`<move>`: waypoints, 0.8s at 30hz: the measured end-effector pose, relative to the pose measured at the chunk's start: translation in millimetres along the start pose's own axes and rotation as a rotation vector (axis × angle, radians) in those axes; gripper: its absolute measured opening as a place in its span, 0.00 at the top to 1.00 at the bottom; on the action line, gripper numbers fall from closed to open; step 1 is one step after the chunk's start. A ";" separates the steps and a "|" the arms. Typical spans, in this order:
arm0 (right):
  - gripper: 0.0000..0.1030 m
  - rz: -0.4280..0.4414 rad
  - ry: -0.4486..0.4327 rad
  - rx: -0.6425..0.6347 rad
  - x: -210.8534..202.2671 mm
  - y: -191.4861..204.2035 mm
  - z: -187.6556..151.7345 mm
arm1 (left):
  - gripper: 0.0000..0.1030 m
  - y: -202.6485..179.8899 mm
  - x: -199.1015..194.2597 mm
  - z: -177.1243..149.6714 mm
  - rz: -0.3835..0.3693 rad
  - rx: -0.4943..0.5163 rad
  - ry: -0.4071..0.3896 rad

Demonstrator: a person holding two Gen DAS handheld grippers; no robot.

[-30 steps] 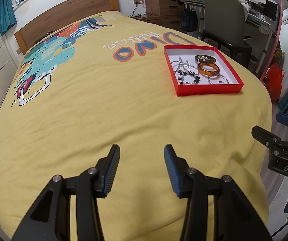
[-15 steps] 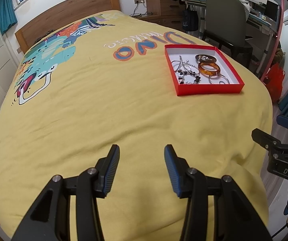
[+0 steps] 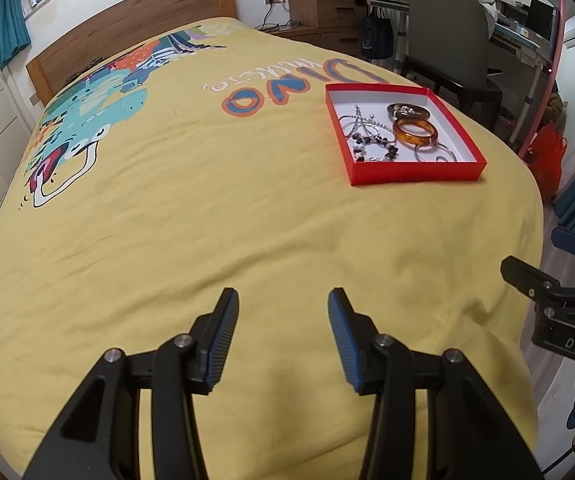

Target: Organize jewelry

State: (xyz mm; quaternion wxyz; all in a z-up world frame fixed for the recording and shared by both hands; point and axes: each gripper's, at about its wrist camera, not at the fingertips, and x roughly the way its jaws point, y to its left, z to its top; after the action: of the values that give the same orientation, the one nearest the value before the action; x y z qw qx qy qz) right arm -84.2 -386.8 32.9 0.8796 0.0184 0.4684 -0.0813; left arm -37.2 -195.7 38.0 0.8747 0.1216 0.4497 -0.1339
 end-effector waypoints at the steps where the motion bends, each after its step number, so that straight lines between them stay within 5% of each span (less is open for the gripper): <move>1: 0.12 -0.001 0.000 0.000 0.1 0.0 0.2 | 0.57 0.4 0.4 -0.1 -0.001 -0.001 0.001; 24: 0.12 -0.013 0.009 -0.014 -0.7 5.8 -1.3 | 0.57 2.7 1.3 -0.5 -0.010 -0.005 -0.001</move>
State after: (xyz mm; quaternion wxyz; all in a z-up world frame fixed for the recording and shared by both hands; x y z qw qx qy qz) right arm -84.7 -380.8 32.5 0.8770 0.0098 0.4731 -0.0835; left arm -35.9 -193.1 36.9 0.8746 0.1169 0.4501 -0.1374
